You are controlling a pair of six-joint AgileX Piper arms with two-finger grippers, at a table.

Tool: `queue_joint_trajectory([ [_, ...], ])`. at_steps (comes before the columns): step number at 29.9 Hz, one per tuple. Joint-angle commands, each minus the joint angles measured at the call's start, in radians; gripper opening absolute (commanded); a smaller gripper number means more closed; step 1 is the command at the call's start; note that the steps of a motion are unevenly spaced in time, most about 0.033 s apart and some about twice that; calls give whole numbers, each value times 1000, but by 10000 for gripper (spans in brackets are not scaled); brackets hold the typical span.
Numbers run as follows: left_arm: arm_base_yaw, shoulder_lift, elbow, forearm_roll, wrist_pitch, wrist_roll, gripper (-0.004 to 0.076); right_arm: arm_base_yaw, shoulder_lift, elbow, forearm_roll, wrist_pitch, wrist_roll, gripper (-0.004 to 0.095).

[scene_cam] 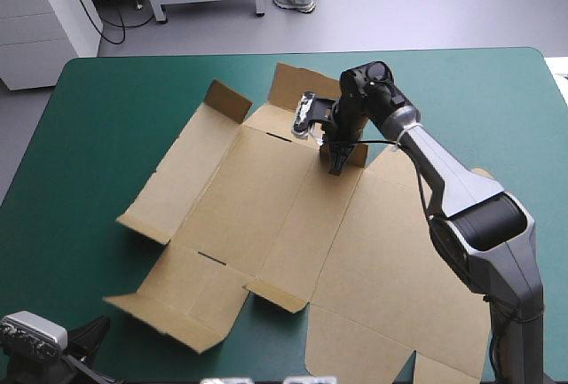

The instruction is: Fold the box

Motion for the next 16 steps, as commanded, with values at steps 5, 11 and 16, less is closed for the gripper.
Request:
queue_joint_trajectory([
  [5, -8, -6, -22, 0, -64, -11, -8, 138, -16, -56, -71, 20, -68, -18],
  [11, -8, -6, -22, 0, -64, -8, -8, 230, 9, -58, -179, 4, -99, -18],
  [16, -8, -6, -22, 0, -64, -8, -8, 234, 34, -58, -208, -39, -88, -18],
])
